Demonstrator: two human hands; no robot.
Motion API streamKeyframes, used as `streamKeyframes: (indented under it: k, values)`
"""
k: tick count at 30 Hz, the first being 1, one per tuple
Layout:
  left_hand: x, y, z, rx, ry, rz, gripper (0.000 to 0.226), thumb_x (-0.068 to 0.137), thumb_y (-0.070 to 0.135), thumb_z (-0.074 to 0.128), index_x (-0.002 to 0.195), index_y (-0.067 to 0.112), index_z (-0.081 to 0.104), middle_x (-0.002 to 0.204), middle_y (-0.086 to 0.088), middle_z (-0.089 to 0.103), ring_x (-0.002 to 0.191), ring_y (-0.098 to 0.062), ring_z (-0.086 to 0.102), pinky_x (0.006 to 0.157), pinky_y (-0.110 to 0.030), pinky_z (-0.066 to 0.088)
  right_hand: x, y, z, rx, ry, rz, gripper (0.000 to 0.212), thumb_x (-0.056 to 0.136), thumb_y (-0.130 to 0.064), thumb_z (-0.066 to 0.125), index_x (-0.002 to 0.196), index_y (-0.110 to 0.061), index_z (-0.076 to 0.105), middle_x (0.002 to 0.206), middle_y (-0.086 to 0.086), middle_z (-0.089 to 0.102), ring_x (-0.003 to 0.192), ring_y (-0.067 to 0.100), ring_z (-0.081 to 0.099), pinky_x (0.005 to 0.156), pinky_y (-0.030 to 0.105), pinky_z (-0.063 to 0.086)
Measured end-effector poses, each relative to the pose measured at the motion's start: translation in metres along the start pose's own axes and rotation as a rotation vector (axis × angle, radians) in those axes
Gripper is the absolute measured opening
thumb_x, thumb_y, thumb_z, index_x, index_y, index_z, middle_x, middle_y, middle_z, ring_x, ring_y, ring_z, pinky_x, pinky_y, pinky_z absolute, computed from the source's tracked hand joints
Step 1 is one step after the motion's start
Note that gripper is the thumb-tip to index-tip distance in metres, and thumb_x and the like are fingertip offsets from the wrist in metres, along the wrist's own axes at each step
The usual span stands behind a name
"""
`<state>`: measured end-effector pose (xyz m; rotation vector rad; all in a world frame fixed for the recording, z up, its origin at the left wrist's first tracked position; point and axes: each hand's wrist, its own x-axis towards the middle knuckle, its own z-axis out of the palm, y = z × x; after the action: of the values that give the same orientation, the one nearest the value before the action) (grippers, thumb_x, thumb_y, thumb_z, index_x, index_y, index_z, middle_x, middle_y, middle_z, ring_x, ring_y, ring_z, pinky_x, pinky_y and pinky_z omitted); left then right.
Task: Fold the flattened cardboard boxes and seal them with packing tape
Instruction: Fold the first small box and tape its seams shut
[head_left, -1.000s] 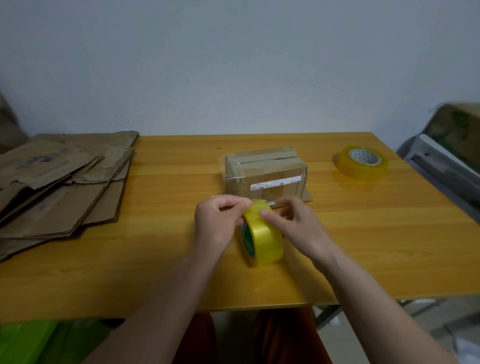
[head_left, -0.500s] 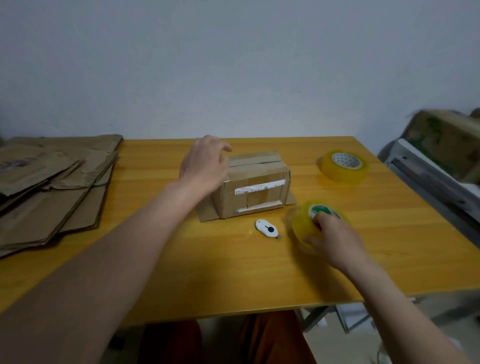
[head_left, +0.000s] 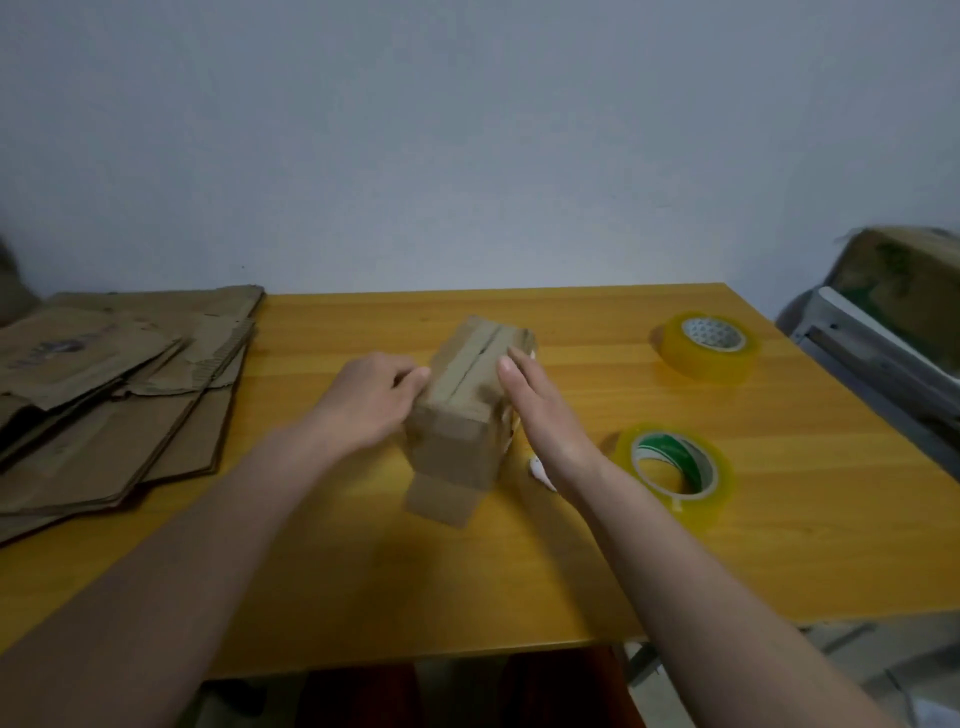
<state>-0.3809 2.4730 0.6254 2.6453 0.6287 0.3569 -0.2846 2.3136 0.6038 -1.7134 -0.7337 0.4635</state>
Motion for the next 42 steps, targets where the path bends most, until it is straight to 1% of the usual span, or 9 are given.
streamKeyframes:
  k: [3,7,10,13,24,30,35,38,42]
  values:
    - [-0.029,-0.013,-0.007,-0.174,-0.004,-0.018,0.031,0.100,0.026,0.048,0.085,0.010,0.070,0.076,-0.004,0.068,0.070,-0.017,0.063,0.070,-0.034,0.049,0.000,-0.003,0.016,0.135,-0.135,0.021,0.040,0.102,-0.041,0.032,0.130,-0.022,0.053,0.127,-0.011,0.057,0.109,-0.010,0.053,0.094,0.006,0.038]
    - [-0.049,-0.025,-0.005,-0.392,-0.027,-0.038,0.019,0.098,0.023,0.053,0.100,0.024,0.072,0.088,0.002,0.070,0.075,-0.010,0.067,0.074,-0.029,0.056,0.006,0.007,0.018,0.076,-0.224,-0.064,0.048,0.103,-0.038,0.027,0.122,-0.013,0.064,0.115,-0.018,0.055,0.089,-0.028,0.048,0.074,-0.008,0.031]
    - [-0.050,-0.033,0.005,-0.380,0.032,0.003,0.023,0.096,0.026,0.056,0.111,0.021,0.072,0.096,0.003,0.064,0.086,-0.011,0.062,0.080,-0.032,0.054,0.010,0.016,0.016,-0.115,-0.313,-0.123,0.036,0.098,-0.037,0.044,0.124,-0.022,0.064,0.143,-0.005,0.030,0.126,-0.004,0.034,0.101,0.006,0.024]
    - [-0.050,-0.037,0.016,-0.416,0.076,0.037,0.025,0.096,0.026,0.056,0.116,0.022,0.070,0.092,0.003,0.059,0.085,-0.007,0.057,0.080,-0.024,0.048,0.014,0.031,0.012,-0.216,-0.370,-0.196,0.039,0.085,-0.035,0.064,0.124,-0.033,0.061,0.148,-0.006,0.020,0.136,0.010,0.026,0.111,0.020,0.024]
    - [-0.056,-0.035,0.027,-0.596,0.099,0.012,0.053,0.069,0.050,0.067,0.117,0.028,0.065,0.094,0.000,0.051,0.073,0.001,0.052,0.068,-0.012,0.046,0.020,0.041,0.010,-0.211,-0.319,-0.316,0.057,0.068,-0.027,0.081,0.121,-0.034,0.061,0.147,-0.006,0.026,0.129,-0.006,0.029,0.101,0.002,0.029]
    - [-0.056,-0.040,0.041,-0.479,0.204,0.085,0.064,0.061,0.026,0.090,0.120,0.023,0.065,0.098,0.002,0.054,0.084,-0.012,0.058,0.078,-0.019,0.052,0.015,0.040,0.007,-0.296,-0.386,-0.306,0.066,0.067,-0.029,0.084,0.125,-0.038,0.055,0.152,-0.006,0.019,0.137,0.006,0.027,0.109,0.020,0.031]
    - [-0.058,-0.053,0.039,-0.397,0.109,0.124,0.085,0.050,0.065,0.079,0.127,0.036,0.059,0.103,0.013,0.047,0.099,-0.002,0.048,0.085,-0.016,0.043,0.024,0.022,-0.006,0.033,-0.299,-0.076,0.052,0.095,-0.057,0.035,0.123,-0.025,0.064,0.135,-0.018,0.051,0.122,-0.003,0.049,0.102,0.024,0.041]
    - [-0.054,-0.055,0.034,-0.359,0.181,0.182,0.067,0.073,0.081,0.049,0.121,0.036,0.062,0.112,0.009,0.046,0.110,-0.010,0.040,0.094,-0.022,0.034,0.040,0.032,0.004,-0.077,-0.118,-0.128,0.050,0.101,-0.051,0.021,0.133,-0.032,0.054,0.146,-0.012,0.038,0.130,0.004,0.039,0.111,0.041,0.036]
    - [-0.048,-0.067,0.040,-0.221,0.180,0.352,0.060,0.092,0.068,0.030,0.131,0.031,0.057,0.152,0.009,0.035,0.146,-0.014,0.019,0.111,-0.048,0.024,0.042,0.051,0.030,-0.102,-0.098,-0.214,0.079,0.085,-0.078,0.011,0.140,-0.032,0.046,0.153,-0.018,0.028,0.138,-0.007,0.023,0.112,0.013,0.016]
